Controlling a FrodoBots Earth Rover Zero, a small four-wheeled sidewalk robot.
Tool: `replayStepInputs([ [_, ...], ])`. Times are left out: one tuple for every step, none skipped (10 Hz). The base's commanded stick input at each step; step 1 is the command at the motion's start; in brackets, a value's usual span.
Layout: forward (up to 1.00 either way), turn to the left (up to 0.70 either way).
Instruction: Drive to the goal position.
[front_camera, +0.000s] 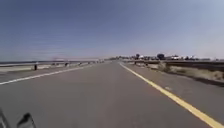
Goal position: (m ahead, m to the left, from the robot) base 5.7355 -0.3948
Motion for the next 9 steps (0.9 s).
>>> replayStepInputs([
  [1.00, 0.00],
  [1.00, 0.00],
  [1.00, 0.00],
  [1.00, 0.00],
  [1.00, 0.00],
  [1.00, 0.00],
  [1.00, 0.00],
  [1.00, 0.00],
  [1.00, 0.00],
])
